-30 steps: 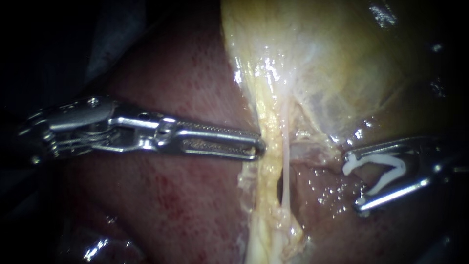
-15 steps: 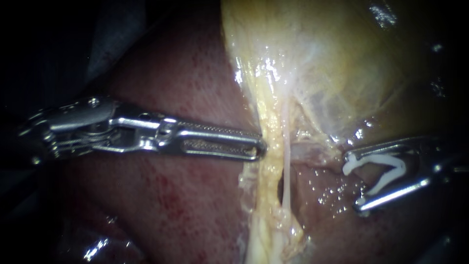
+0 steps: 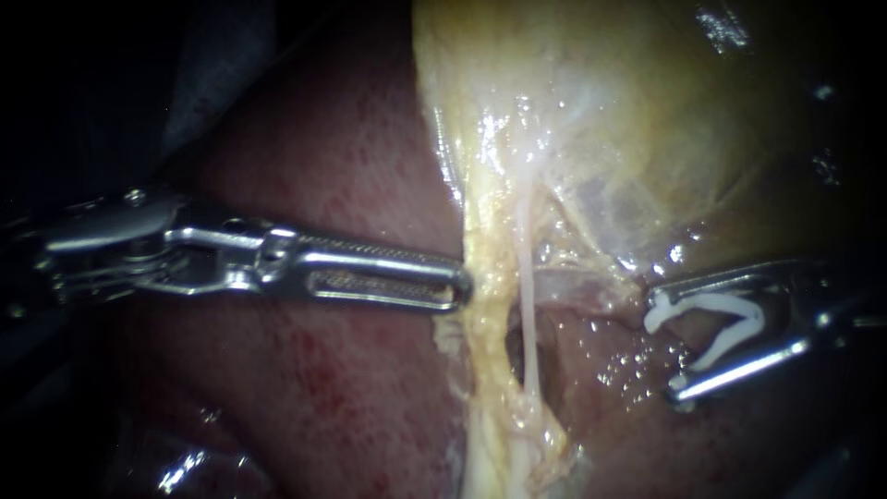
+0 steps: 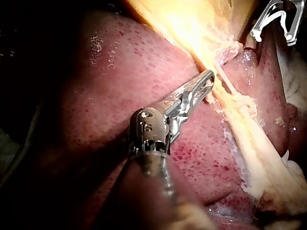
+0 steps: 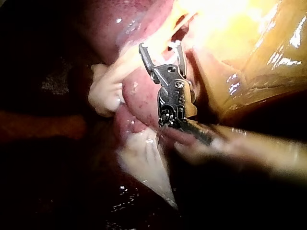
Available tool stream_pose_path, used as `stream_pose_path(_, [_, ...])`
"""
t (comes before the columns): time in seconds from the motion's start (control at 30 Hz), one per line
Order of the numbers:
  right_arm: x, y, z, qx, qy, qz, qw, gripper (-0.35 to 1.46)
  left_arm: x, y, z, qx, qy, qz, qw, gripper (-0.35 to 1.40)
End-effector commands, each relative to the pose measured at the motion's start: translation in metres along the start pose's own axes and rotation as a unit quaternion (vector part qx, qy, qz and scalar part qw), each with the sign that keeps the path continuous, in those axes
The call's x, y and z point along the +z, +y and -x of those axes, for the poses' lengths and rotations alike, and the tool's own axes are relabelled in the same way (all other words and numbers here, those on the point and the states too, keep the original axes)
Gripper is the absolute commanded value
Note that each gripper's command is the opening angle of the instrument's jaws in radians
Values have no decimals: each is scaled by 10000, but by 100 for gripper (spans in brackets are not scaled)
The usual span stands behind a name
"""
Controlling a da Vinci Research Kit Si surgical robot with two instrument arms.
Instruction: Clipping first clip left tube
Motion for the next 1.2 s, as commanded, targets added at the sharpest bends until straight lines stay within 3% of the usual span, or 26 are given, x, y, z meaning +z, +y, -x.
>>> stream_pose_path(0.03, [1, -1, 0, 4, -3, 4, 10000, 60, -3, -1, 0, 7, -17, 21, 10000, -35])
stream_pose_path(0.3, [13, -11, -8, 20, -10, -33, 10000, 60, -17, -10, -1, -3, -26, 26, 10000, -35])
stream_pose_path(0.73, [40, -10, -22, 54, 20, 41, 10000, 59, -25, -18, -4, -3, -32, 37, 10000, -35])
stream_pose_path(1.2, [88, -1, -12, 7, 6, 105, 9999, 59, -21, -19, -3, -6, -38, 48, 10000, -35])
